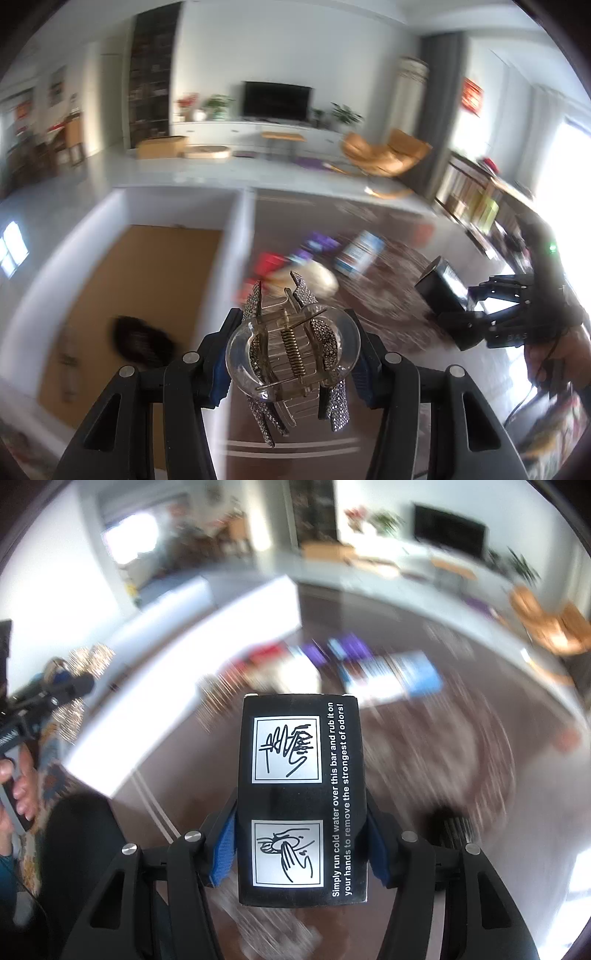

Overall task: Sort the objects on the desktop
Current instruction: 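Lower clip and soap box into the bin and open both grippers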

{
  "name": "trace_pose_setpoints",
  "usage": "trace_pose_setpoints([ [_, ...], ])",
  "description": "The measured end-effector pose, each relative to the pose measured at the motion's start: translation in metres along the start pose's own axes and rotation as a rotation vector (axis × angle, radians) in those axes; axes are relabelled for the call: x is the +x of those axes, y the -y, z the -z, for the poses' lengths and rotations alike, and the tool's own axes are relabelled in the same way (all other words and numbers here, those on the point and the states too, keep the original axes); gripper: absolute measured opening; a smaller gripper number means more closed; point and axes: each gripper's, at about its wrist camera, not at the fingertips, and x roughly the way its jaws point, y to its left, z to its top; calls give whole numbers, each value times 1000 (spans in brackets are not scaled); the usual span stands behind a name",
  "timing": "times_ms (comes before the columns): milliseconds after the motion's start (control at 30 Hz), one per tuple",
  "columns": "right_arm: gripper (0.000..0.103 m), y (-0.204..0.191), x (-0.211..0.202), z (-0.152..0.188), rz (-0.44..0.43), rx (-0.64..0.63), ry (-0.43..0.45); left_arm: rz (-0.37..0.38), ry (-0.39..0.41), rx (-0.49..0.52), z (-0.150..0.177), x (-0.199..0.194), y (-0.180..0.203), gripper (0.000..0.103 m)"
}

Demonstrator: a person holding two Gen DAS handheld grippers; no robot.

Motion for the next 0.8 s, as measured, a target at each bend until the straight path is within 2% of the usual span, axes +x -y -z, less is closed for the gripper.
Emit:
trace_pose_setpoints([
  [100,59,-56,7,-60,-85,-69,70,-113,-14,-49,-9,-10,-56,53],
  [200,59,-115,23,-107,-162,-135,110,-215,-93,-125,-3,-1,-117,52],
  [300,59,-167,62,-147,-187,-194,97,-250,-178,-181,11,14,-153,52],
  [400,59,-205,113,-171,-147,-252,53,-245,-244,-227,27,33,-169,53],
  [500,61,-223,160,-178,-122,-274,-4,-265,-290,-239,34,48,-173,55],
  [567,63,-227,184,-180,-122,-269,-51,-303,-313,-225,36,54,-171,64],
  [600,65,-227,188,-180,-114,-261,-47,-318,-310,-218,37,54,-169,76],
  [633,67,-225,186,-179,-121,-253,-32,-333,-299,-209,38,53,-167,83],
  [700,84,-214,173,-175,-155,-229,24,-352,-282,-192,40,50,-161,83],
  [800,93,-192,137,-155,-157,-221,118,-372,-240,-175,36,41,-143,83],
])
